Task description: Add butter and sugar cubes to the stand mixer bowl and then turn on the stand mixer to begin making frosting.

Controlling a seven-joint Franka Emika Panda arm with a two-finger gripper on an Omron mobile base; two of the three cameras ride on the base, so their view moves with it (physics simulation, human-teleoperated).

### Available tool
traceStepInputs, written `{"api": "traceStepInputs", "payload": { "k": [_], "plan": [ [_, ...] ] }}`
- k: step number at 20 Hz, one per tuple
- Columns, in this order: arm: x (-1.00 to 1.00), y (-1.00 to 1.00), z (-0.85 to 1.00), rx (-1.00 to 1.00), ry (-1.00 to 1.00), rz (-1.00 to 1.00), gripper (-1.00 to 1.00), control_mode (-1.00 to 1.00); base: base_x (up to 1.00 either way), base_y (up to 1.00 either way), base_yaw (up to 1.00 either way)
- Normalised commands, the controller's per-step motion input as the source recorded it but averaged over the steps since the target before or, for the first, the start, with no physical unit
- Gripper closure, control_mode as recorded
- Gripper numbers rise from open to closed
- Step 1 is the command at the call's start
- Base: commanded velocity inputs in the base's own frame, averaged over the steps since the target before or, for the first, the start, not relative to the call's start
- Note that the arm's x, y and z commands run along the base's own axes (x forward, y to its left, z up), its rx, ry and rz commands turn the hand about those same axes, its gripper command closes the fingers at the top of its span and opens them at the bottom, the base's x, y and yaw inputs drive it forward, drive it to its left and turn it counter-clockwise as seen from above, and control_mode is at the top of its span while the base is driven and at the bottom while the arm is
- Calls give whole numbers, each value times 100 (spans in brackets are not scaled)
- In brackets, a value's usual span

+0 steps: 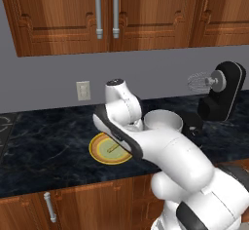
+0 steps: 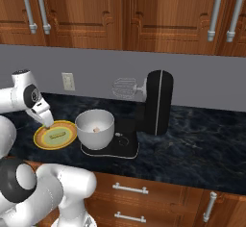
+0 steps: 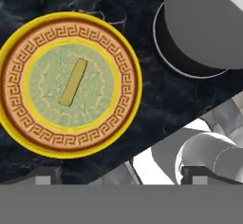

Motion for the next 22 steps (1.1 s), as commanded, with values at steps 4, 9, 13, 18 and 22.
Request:
{"api": "traceStepInputs", "payload": {
  "k": [4,9,13,18,22],
  "plan": [
    [55,0,-47,0,2,-35,-100,-100,0,0,0],
    [53,0,-34,0,0,-25,-100,-100,0,0,0],
    [47,0,-30,0,0,-15,-100,-100,0,0,0],
    [41,8,-36,0,2,-8,-100,-100,0,0,0],
    [21,8,-41,0,1,-5,-100,-100,0,0,0]
  ]
}}
